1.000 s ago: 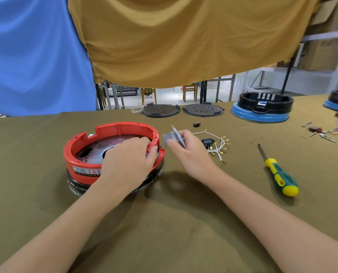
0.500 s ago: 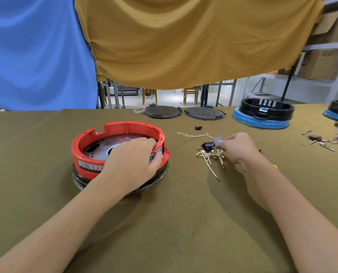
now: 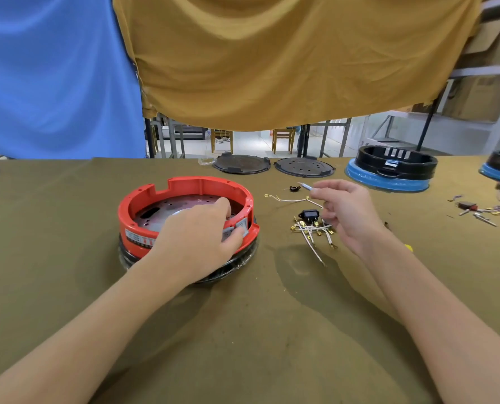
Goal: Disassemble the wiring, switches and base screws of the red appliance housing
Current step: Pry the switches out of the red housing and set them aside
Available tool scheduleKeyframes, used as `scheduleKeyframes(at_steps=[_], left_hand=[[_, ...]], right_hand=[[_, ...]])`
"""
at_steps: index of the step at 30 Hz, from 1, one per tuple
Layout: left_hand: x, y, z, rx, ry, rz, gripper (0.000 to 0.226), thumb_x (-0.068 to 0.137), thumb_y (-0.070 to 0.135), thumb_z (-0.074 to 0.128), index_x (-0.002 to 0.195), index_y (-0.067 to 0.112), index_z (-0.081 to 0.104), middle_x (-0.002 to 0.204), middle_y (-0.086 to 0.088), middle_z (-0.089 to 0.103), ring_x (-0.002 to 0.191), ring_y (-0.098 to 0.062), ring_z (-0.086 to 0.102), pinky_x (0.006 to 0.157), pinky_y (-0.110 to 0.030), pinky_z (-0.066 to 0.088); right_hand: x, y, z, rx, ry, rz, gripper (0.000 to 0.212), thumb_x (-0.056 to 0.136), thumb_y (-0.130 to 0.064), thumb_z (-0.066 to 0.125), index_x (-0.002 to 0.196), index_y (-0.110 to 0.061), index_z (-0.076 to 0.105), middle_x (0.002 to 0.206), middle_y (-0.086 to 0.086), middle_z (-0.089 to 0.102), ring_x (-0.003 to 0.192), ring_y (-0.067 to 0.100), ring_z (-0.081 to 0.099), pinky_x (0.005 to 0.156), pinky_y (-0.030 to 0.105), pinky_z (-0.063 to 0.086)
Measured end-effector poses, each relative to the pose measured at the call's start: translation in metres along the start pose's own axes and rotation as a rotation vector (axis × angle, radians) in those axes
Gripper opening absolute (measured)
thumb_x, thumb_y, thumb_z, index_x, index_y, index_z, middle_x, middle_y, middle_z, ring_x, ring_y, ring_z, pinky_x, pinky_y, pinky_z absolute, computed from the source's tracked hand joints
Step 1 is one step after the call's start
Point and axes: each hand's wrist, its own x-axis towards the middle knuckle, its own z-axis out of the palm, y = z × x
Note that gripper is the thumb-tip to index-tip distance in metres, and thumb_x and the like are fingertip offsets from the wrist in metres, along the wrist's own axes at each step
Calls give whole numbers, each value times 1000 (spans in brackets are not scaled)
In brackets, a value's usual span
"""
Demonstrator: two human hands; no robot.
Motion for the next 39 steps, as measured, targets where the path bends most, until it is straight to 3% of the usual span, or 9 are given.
scheduleKeyframes(at_steps=[3, 7, 11, 14, 19, 23, 29, 33, 39], left_hand=[[2, -6, -2, -84, -27, 52, 26, 94, 50, 51, 96, 24, 53, 82, 8, 65, 76, -13, 59, 61, -31, 41], [4, -19, -9, -237, -124, 173, 24, 90, 47, 59, 99, 25, 60, 83, 11, 66, 75, -10, 61, 72, -38, 50], [6, -30, -16, -375, -237, 263, 32, 87, 52, 63, 110, 29, 68, 96, 19, 69, 90, -1, 63, 82, -27, 50], [9, -41, -20, -404, -249, 268, 38, 84, 45, 70, 120, 33, 70, 100, 40, 61, 103, 9, 58, 90, -15, 44], [10, -53, -16, -482, -262, 243, 35, 84, 31, 75, 116, 42, 68, 100, 34, 62, 104, 6, 58, 87, -7, 39], [8, -40, -10, -542, -191, 261, 25, 80, 49, 69, 104, 43, 69, 100, 24, 68, 100, -4, 63, 84, -16, 47], [9, -42, -7, -560, -184, 277, 26, 82, 37, 73, 108, 35, 72, 96, 26, 66, 100, -5, 61, 85, -15, 44], [9, -47, -8, -529, -163, 264, 29, 84, 25, 77, 105, 44, 69, 95, 26, 65, 101, -8, 57, 90, -27, 45], [7, -40, -2, -498, -125, 269, 20, 85, 45, 69, 102, 34, 68, 98, 20, 67, 99, -7, 59, 86, -37, 49]], right_hand=[[-8, -2, 9, 215, -140, 32, 15, 86, 7, 66, 95, 0, 76, 70, 1, 63, 53, 5, 44, 50, 15, 42], [-13, -4, 15, 360, -316, 115, 24, 86, 9, 60, 93, -4, 80, 89, 8, 65, 63, 7, 57, 64, 16, 53], [-15, -4, 18, 453, -353, 148, 31, 71, 1, 74, 101, -1, 70, 85, 9, 70, 63, 7, 62, 62, 15, 53], [-18, -2, 22, 466, -341, 111, 38, 65, -3, 77, 101, -2, 66, 85, 9, 71, 65, 9, 65, 62, 16, 54], [-22, 1, 26, 422, -300, -15, 20, 79, 5, 72, 96, -4, 65, 76, 5, 70, 63, 11, 62, 64, 18, 55], [-24, -1, 28, 423, -331, 13, 19, 87, 11, 63, 101, -1, 66, 86, 10, 71, 67, 13, 64, 70, 18, 57], [-26, -2, 27, 357, -358, 25, 18, 88, -8, 71, 104, -2, 66, 89, 16, 74, 60, 10, 58, 60, 17, 55], [-28, -1, 31, 301, -351, 26, 18, 93, -17, 68, 104, -3, 65, 87, 14, 74, 57, 10, 56, 60, 19, 55], [-26, 0, 33, 365, -299, 19, 13, 104, -15, 51, 110, -5, 56, 86, 11, 72, 64, 15, 64, 63, 28, 59]])
